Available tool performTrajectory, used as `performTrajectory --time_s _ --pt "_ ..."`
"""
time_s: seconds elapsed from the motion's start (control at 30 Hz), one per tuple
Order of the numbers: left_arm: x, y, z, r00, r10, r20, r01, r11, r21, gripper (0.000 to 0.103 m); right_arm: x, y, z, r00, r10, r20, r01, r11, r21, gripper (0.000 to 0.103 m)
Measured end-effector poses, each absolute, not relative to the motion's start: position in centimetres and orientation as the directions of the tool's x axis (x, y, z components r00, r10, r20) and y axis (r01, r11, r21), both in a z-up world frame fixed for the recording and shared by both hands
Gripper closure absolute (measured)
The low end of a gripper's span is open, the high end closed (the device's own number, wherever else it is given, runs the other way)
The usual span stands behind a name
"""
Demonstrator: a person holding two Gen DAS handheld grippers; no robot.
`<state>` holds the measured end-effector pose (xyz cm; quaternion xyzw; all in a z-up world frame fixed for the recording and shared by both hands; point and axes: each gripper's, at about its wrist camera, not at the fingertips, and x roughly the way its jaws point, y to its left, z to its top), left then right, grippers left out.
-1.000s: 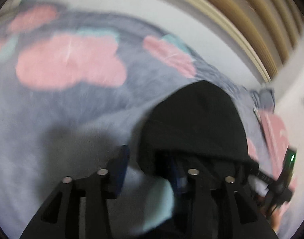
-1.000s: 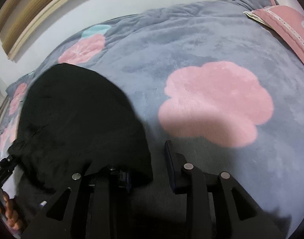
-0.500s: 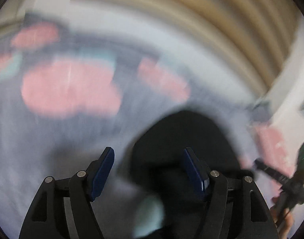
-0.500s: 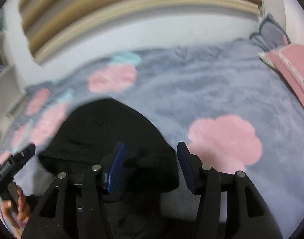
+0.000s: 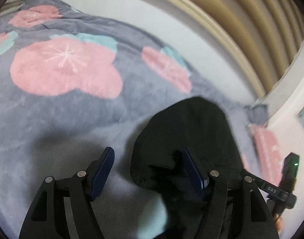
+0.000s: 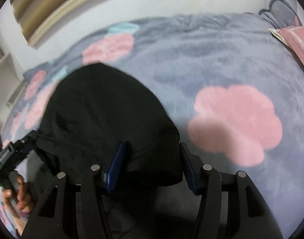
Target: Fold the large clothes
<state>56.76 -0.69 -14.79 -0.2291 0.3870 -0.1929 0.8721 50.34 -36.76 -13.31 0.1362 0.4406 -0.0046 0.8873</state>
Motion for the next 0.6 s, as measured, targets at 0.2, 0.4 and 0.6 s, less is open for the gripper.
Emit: performTrajectory --time_s 0.2,0.4,0.6 --pt "58.4 -0.9 -16.9 0.549 -0.596 -0.586 0.135 0.755 -0.641 0.031 53.5 -37.3 -12.3 0.602 0.136 -0.787 0.08 0.97 0.228 0.037" --pt "58.6 -2.6 -17.2 0.529 -0.604 -0.596 0.194 0.77 -0.607 0.062 57.1 -36.2 -15.9 0.48 0.229 -0.847 0.007 0.964 0.264 0.038" --pt "56.7 -3.2 -15.0 0.611 -0.56 -0.559 0.264 0.81 -0.524 0.086 54.0 -34.9 -13.3 0.572 0.192 -0.797 -0.063 0.98 0.191 0.085"
